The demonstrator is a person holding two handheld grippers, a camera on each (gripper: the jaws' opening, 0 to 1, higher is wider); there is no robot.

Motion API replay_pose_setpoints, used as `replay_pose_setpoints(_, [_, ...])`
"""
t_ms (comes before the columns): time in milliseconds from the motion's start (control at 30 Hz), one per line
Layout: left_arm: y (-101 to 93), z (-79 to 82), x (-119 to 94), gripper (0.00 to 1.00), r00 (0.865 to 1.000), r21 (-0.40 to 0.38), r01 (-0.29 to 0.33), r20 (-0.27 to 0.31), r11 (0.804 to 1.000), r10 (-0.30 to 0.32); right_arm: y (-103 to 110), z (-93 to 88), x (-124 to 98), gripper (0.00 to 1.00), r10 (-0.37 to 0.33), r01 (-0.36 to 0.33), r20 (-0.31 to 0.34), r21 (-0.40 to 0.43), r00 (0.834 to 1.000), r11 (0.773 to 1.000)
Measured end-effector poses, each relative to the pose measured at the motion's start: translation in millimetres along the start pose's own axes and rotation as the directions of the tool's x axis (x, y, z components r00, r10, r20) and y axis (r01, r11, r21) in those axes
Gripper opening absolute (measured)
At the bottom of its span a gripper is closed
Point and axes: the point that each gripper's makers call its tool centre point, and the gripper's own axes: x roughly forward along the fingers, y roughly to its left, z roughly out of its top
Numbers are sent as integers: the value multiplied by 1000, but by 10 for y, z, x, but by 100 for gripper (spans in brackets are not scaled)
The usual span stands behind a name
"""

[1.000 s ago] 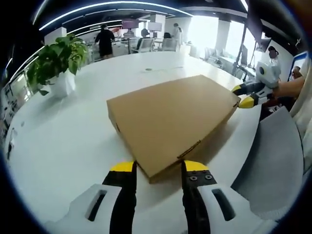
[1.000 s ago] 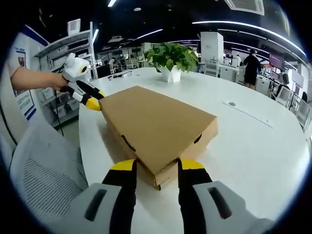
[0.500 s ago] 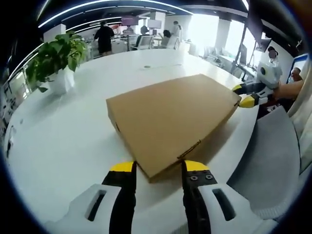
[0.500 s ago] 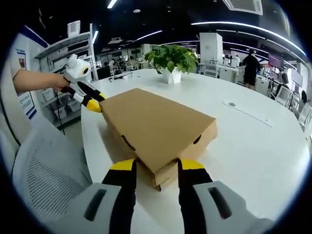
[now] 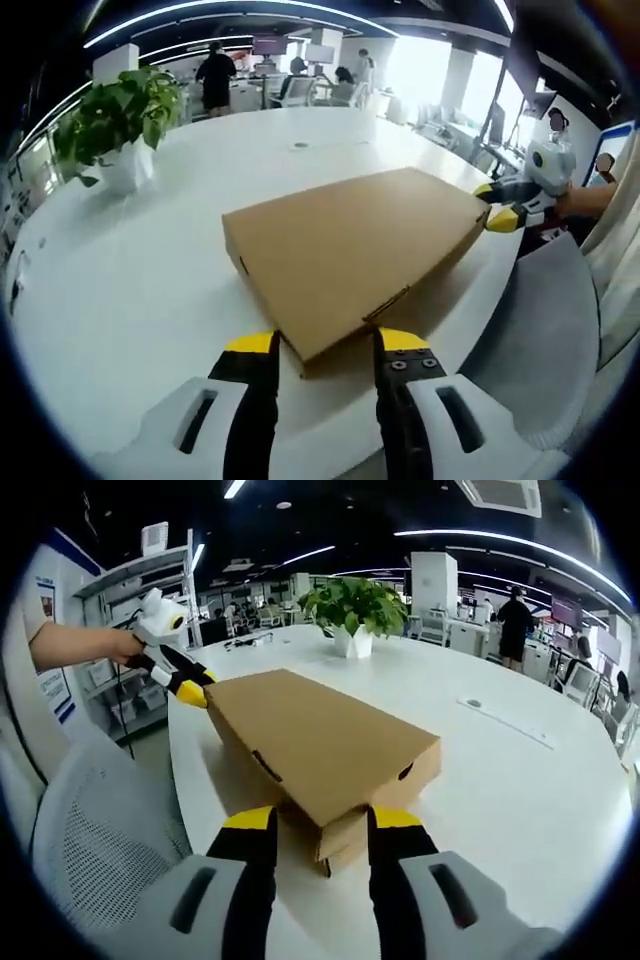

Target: Operate the shoe box by opening the lid, removing the specified soft item, and placing it in the target area until the item is outside and the box remains undamaged.

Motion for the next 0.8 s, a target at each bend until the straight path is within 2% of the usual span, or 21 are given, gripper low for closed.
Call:
replay_pose_setpoints(267, [-2, 96, -82, 36, 998, -8, 4, 68, 1000, -4, -3, 116, -49, 34, -7, 7, 28, 0, 1000, 1000])
replay_pose_setpoints(500, [-9, 261, -193, 37, 991, -58, 12, 132, 998, -5, 6, 251, -96, 39, -12, 11, 68, 8, 998, 1000])
replay_pose_setpoints(800, [-6, 450, -276, 40, 982, -77, 15, 190, 997, 0, -10, 424, -131, 41, -23, 24, 107, -3, 994, 1000])
